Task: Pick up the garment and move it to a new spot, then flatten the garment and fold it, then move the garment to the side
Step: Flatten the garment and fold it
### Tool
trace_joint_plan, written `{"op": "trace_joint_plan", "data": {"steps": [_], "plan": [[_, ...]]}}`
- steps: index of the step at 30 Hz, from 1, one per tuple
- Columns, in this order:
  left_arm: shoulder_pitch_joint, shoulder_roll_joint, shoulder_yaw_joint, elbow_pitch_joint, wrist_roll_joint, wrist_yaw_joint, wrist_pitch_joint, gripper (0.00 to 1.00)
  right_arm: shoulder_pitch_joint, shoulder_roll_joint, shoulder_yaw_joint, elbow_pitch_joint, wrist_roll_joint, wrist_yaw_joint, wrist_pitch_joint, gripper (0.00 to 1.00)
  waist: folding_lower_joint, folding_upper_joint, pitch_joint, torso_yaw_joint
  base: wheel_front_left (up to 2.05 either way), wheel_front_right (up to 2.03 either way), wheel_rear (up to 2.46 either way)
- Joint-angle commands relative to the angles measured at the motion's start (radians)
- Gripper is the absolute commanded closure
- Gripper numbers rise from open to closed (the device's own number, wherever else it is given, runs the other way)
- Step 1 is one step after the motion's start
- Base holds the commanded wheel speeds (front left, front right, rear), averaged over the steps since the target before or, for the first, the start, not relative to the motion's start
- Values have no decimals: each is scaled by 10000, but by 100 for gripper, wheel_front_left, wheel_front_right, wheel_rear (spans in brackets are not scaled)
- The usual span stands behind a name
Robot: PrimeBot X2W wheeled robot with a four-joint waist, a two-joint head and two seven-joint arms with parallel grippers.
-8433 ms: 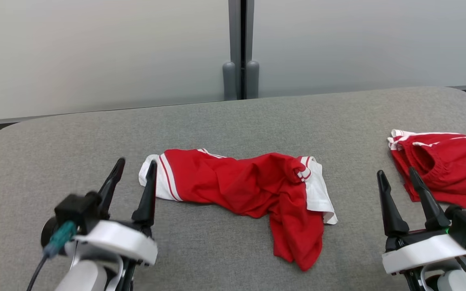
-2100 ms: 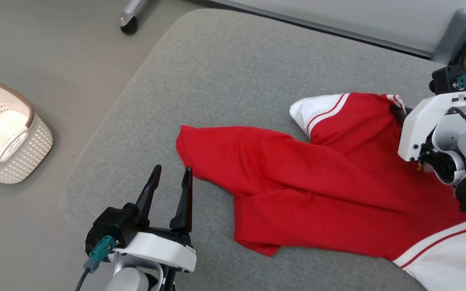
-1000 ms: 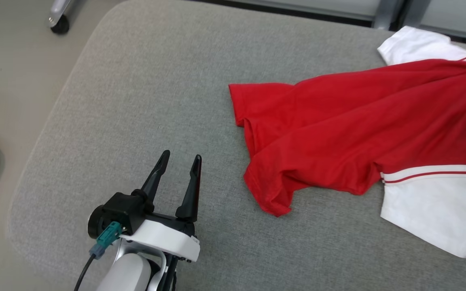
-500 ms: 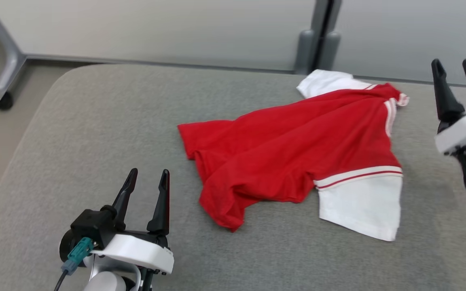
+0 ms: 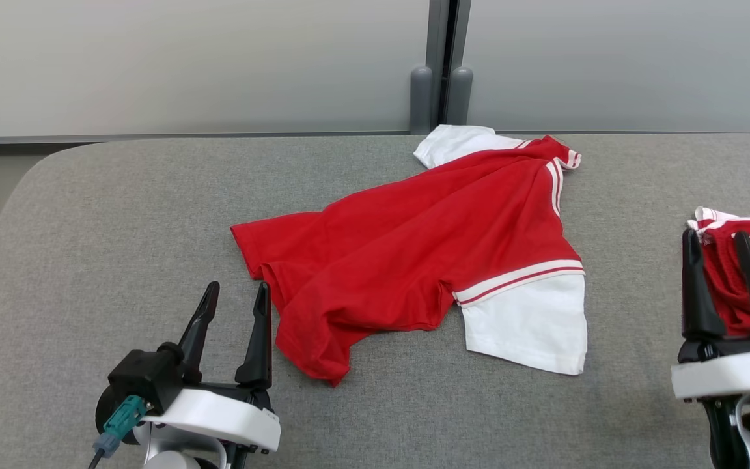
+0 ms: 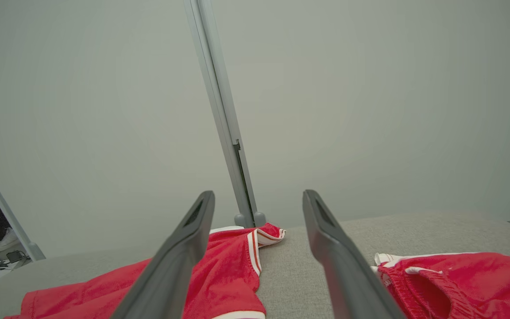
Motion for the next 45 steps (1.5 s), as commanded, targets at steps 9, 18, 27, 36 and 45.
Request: {"op": "trace_joint_plan", "data": {"steps": [9,18,27,36,45], "plan": [[205,-11,-41,120,-113,5,-124,0,836,425,-155,-524,-634,3,2,0,0,0,69,-68,0,0,0],[683,-174,-443,-61,-1900,-596,2341,0,654,476,-274,-488,-754,3,2,0,0,0,336,-14,0,0,0],[967,-589,-283,135,-4165,-1061,3656,0,463,604,-265,-426,-835,3,2,0,0,0,568,-165,0,0,0],[568,-847,37,1077,-5896,-1500,3535,0,342,615,-214,-366,-835,3,2,0,0,0,675,-374,0,0,0],[144,-894,-159,1417,-6336,-1777,2977,100,321,579,-284,-330,-869,3,2,0,0,0,782,-352,0,0,0]]}}
